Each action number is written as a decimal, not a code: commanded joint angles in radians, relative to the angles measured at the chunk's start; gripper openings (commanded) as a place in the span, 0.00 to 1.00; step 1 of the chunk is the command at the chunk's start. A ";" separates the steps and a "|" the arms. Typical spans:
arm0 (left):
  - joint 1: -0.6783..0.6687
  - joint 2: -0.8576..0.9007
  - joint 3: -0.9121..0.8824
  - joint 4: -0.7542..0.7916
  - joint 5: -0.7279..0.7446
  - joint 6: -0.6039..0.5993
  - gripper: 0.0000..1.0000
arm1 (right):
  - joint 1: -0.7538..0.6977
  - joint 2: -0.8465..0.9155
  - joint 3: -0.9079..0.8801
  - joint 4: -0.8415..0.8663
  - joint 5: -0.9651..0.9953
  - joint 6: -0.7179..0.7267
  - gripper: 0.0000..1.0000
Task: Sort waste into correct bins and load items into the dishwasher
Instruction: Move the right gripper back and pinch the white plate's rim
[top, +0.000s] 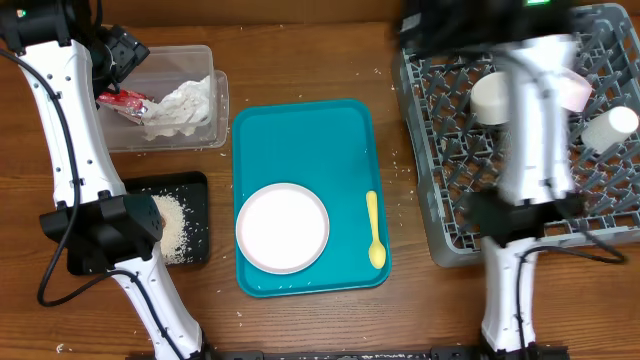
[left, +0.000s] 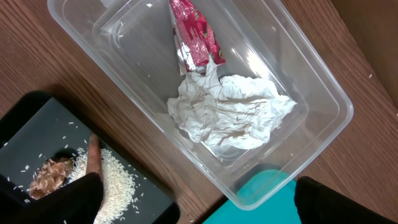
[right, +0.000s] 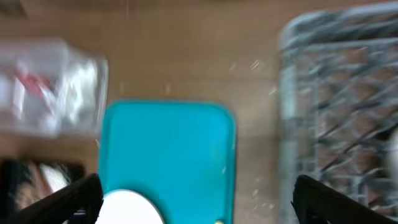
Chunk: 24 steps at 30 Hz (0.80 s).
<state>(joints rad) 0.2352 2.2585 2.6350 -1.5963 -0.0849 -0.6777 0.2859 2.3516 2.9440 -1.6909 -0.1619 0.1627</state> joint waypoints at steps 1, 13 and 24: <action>-0.014 0.006 -0.004 0.000 0.004 -0.002 1.00 | 0.125 -0.023 -0.138 -0.003 0.206 -0.013 1.00; -0.014 0.006 -0.004 0.000 0.004 -0.003 1.00 | 0.380 -0.023 -0.760 0.085 0.181 -0.063 0.87; -0.013 0.006 -0.004 0.000 0.004 -0.002 1.00 | 0.387 -0.021 -0.929 0.186 -0.050 -0.224 0.80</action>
<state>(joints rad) 0.2352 2.2585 2.6350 -1.5967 -0.0849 -0.6777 0.6754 2.3520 2.0197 -1.5177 -0.1474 -0.0154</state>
